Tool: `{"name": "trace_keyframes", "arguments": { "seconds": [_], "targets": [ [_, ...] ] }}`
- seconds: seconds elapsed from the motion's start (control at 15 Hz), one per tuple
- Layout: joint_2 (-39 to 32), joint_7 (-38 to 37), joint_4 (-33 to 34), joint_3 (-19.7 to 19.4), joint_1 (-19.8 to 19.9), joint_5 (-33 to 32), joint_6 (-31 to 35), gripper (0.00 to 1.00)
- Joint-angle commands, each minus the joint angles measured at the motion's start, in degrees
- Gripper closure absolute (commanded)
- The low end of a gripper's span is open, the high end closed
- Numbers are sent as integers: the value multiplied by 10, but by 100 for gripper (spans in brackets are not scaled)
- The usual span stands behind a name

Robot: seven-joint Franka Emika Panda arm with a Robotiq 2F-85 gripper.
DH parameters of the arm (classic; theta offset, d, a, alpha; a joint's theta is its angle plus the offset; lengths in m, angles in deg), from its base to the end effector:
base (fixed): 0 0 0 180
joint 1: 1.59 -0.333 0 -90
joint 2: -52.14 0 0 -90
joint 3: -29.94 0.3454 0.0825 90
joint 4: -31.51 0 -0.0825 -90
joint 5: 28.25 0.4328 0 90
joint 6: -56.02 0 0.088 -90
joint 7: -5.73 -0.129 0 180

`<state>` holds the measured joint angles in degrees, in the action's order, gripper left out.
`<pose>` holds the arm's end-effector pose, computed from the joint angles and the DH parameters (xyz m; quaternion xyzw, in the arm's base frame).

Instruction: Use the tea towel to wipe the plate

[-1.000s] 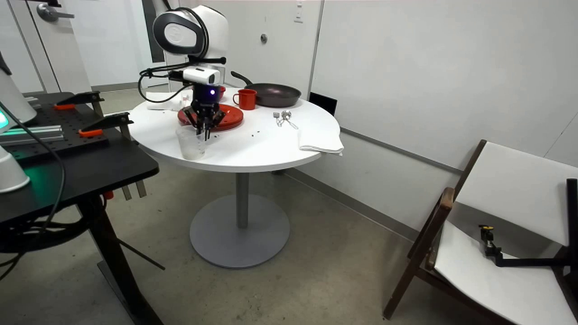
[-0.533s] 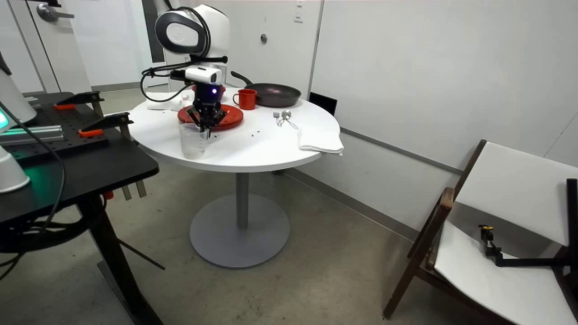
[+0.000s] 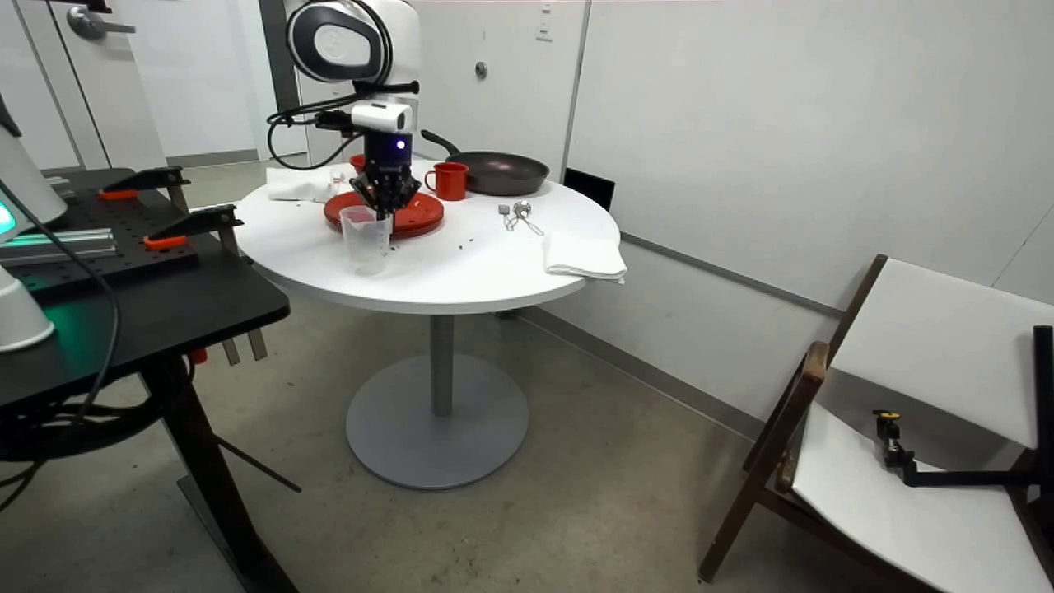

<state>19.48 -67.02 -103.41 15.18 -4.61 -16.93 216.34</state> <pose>0.4895 -0.1300 0.0465 0.6836 -0.7271 -0.0203 0.0601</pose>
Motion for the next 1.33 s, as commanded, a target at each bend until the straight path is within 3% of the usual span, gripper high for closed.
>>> {"name": "trace_keyframes", "arguments": {
  "seconds": [0.0,0.47,1.27],
  "targets": [
    [13,9,11,-2,-27,-30,-19,99],
    [12,11,48,8,-80,-81,-33,99],
    [-30,56,132,43,-111,-127,-50,99]
  ]
}}
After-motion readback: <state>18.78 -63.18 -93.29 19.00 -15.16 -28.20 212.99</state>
